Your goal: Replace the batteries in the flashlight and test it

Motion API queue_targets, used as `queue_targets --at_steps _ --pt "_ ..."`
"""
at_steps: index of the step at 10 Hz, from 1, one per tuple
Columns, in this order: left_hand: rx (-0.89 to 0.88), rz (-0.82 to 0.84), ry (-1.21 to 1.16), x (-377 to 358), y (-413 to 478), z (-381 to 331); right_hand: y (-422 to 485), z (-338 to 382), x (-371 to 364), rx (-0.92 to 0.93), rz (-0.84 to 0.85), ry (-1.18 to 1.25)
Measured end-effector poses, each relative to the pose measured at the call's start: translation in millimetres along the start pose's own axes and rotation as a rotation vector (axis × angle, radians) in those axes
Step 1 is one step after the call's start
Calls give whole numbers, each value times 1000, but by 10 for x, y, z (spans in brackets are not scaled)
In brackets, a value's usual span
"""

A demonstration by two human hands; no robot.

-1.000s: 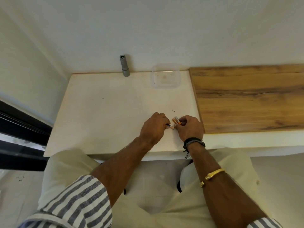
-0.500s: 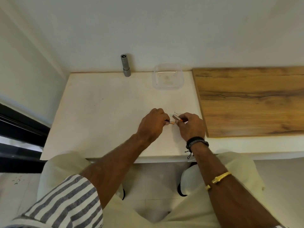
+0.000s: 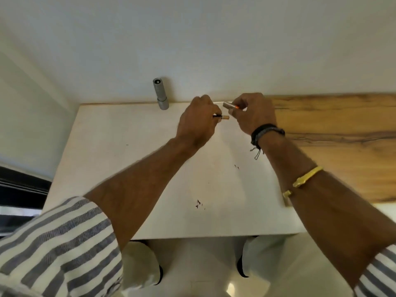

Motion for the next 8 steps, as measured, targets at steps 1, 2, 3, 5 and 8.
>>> queue_targets --at_steps 1,2,3,5,8 --pt "28 -5 38 -58 219 105 268 44 -136 18 70 -87" --pt "33 14 85 -158 380 180 443 6 -300 -3 132 -167" --pt "35 31 142 -261 501 234 545 -22 -461 -12 185 -281" --pt "21 51 157 -406 596 281 641 -69 -646 3 213 -372" --pt "61 -22 89 -262 487 320 541 -95 -544 -66 166 -291"
Point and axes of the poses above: each hand's wrist, its own y-axis towards the middle knuckle, its own x-axis out of the back of the hand, z = x × y, the point moved 10 cm from there along y, towards the middle knuckle, and after that the axes turned 8 degrees about x, right-handed, at the moved point
